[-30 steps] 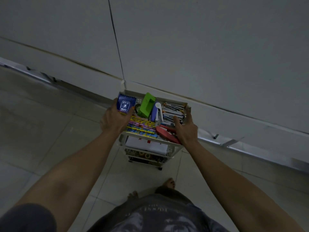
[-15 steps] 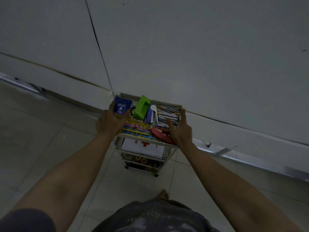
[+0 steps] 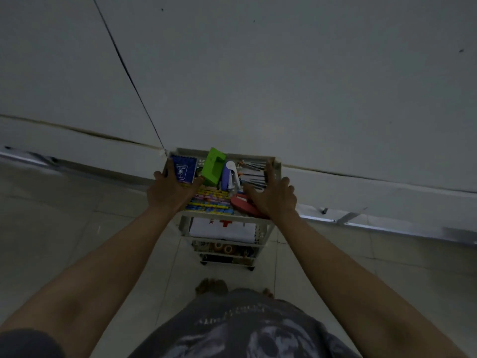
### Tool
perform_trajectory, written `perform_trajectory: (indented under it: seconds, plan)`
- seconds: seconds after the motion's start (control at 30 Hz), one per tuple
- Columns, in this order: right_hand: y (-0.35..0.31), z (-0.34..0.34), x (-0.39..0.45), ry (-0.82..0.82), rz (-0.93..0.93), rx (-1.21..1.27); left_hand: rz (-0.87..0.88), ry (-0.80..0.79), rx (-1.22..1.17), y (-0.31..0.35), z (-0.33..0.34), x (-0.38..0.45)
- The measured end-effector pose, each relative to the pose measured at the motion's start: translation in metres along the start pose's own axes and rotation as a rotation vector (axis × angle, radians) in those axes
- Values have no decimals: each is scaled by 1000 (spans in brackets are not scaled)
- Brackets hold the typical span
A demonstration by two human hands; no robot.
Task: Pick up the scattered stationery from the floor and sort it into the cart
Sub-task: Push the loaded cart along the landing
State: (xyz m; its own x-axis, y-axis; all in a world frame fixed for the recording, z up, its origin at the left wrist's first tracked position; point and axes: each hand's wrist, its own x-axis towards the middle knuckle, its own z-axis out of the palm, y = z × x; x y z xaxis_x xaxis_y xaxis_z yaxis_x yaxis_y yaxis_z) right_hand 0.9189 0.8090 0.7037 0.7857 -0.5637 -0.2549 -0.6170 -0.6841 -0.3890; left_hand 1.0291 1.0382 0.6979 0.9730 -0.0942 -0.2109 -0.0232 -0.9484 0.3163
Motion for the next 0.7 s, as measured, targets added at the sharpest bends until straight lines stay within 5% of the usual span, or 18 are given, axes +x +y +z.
perform_trajectory:
  seconds: [0.13, 0.47, 0.7]
  plan:
    - [-14, -5, 7, -74, 92, 199, 45, -7, -134, -8, -2, 7]
    - [-19, 19, -32, 231, 309, 378, 317, -26, -145, 8, -17, 46]
    - [-29, 13, -7, 217, 307, 409, 287, 60, -211, 4, -17, 59]
